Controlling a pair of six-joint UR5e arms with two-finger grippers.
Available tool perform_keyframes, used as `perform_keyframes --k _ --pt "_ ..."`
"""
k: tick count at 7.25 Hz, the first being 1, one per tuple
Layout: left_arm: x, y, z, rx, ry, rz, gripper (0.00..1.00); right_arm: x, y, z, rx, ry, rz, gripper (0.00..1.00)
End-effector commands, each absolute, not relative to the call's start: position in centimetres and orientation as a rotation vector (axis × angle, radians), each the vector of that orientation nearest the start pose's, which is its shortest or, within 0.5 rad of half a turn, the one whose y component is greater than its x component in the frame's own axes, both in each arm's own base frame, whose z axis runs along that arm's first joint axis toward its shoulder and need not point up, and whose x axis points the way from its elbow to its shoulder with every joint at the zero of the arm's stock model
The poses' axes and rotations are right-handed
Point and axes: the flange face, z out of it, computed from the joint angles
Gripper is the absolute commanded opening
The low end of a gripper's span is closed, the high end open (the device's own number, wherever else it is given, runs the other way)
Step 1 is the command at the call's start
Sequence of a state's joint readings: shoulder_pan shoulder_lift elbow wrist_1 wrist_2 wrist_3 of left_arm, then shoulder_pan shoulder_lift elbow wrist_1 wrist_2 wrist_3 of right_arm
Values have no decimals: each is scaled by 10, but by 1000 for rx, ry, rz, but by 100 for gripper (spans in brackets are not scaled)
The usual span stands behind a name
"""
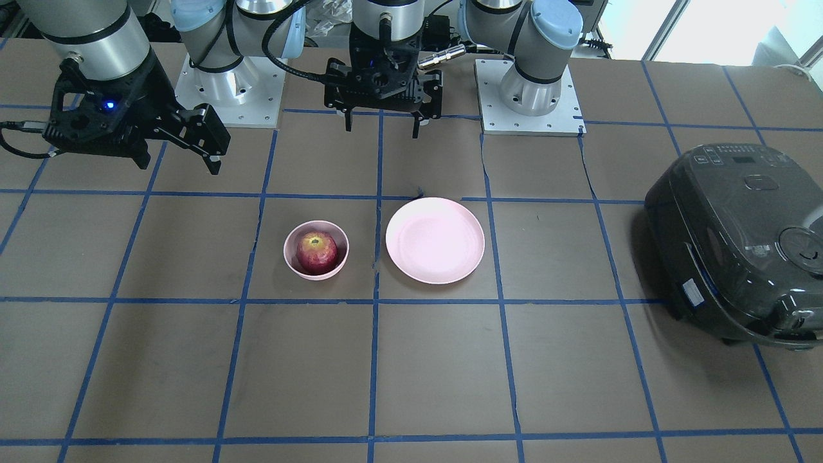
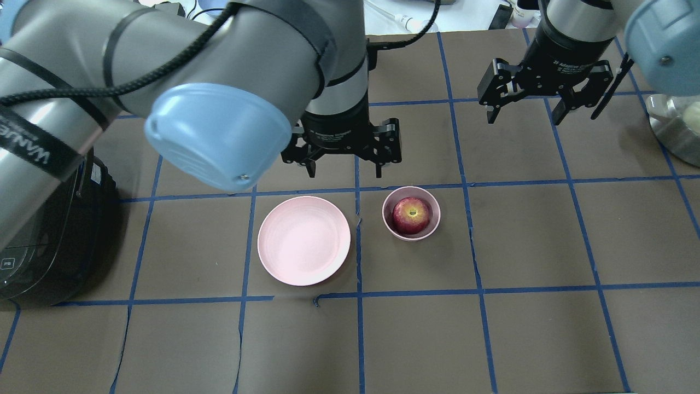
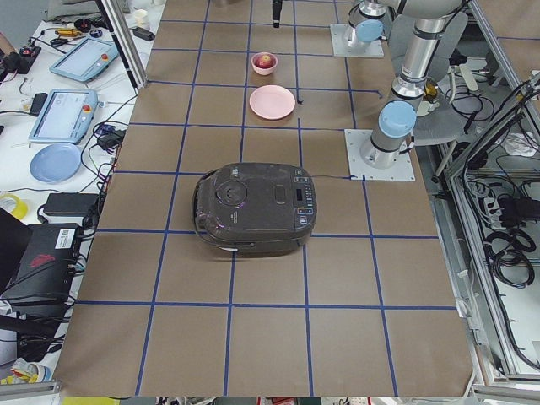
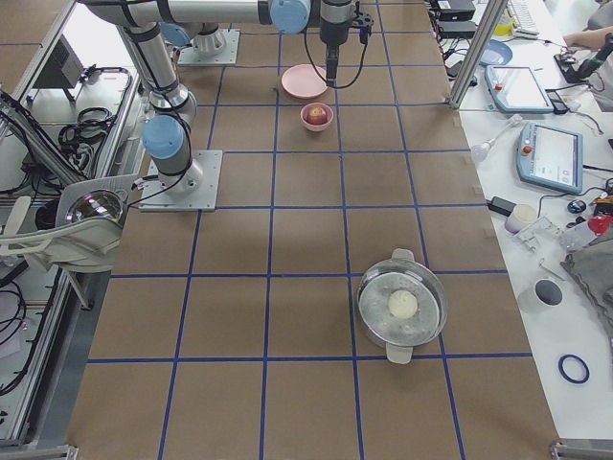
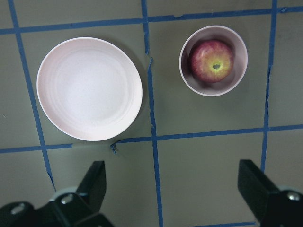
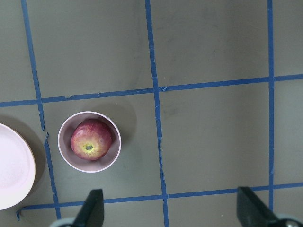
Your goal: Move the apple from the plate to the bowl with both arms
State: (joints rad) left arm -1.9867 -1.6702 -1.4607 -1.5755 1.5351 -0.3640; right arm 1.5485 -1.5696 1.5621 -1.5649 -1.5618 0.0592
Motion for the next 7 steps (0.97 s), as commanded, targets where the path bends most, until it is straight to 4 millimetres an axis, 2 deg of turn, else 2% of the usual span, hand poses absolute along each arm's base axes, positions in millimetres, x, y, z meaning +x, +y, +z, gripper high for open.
perform_keyframes --k 1,3,4,5,7 --pt "-237 -469 516 -24 3147 -13 100 123 -493 496 127 3133 -17 100" --pt "-166 -473 528 55 3137 64 100 123 -492 495 127 3133 -14 100" --pt "-137 -483 528 5 3141 48 100 123 -492 495 127 3134 -14 100" --pt "-127 -486 527 -26 3141 48 100 122 -493 499 130 3134 -29 100" --pt "-130 -486 524 -24 3141 12 100 123 -493 496 127 3133 -17 100"
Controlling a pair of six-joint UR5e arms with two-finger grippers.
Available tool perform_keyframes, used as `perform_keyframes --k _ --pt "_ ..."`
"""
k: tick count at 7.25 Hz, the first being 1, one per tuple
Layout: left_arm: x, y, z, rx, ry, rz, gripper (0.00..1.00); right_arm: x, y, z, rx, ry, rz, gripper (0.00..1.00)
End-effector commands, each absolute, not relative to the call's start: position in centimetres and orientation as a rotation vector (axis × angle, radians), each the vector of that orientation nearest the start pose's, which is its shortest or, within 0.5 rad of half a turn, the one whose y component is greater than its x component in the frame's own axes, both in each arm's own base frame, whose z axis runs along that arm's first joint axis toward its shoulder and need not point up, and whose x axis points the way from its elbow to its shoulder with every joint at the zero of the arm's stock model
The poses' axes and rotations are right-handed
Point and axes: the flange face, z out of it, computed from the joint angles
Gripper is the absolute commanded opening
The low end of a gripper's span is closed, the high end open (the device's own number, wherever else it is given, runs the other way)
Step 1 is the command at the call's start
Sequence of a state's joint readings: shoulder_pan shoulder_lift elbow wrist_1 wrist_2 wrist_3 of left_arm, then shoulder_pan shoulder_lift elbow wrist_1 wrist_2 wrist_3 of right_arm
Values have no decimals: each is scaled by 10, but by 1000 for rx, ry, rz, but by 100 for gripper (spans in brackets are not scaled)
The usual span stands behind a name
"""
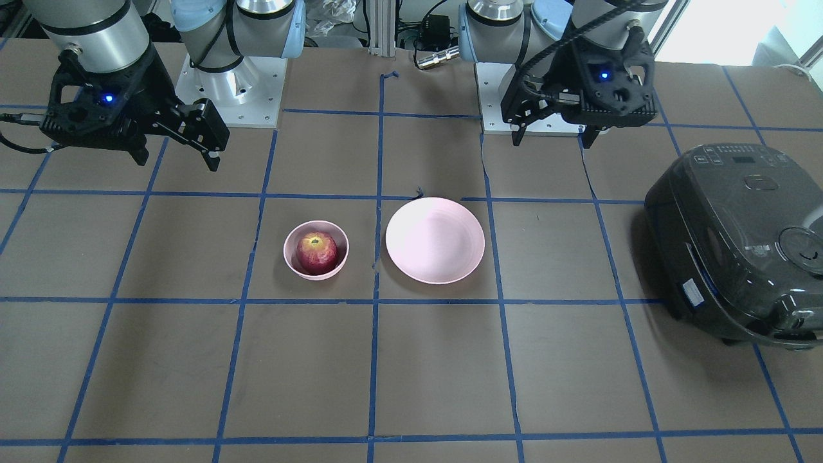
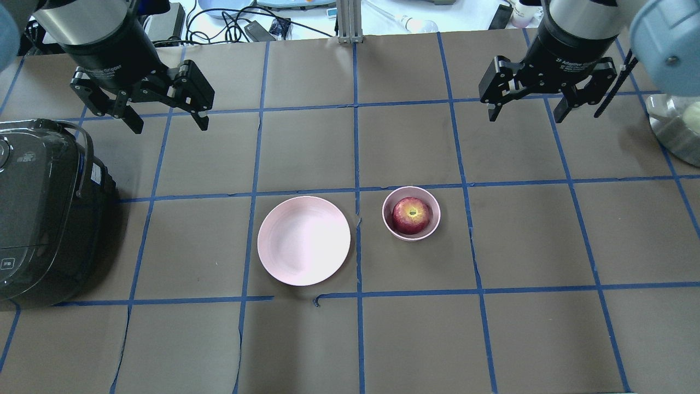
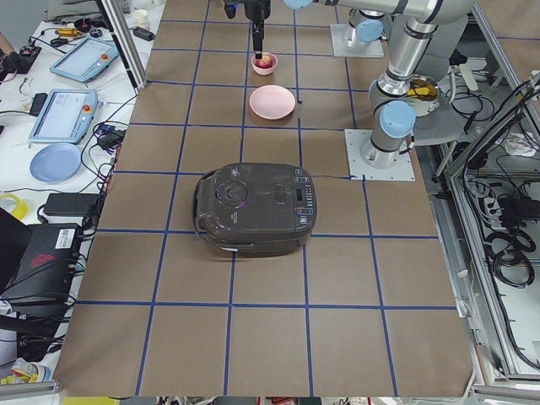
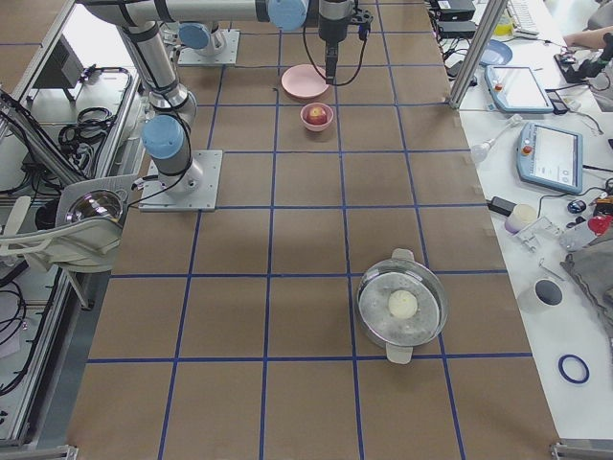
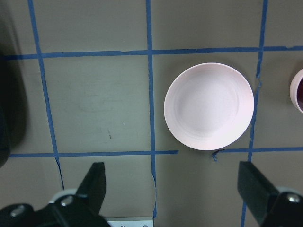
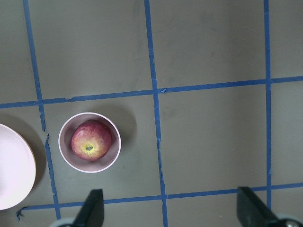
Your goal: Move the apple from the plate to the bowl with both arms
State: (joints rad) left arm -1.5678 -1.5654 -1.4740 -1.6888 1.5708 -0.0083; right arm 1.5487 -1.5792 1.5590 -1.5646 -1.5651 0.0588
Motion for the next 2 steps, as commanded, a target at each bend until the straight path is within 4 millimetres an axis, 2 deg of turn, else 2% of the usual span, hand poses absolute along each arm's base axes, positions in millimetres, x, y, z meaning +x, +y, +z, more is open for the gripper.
perform_keyframes --k 1,2 --pt "-130 -485 522 -26 3141 0 100 124 -492 495 127 3124 -14 100" --pt "-130 -484 520 -24 3143 -21 100 122 -492 497 127 3134 -21 100"
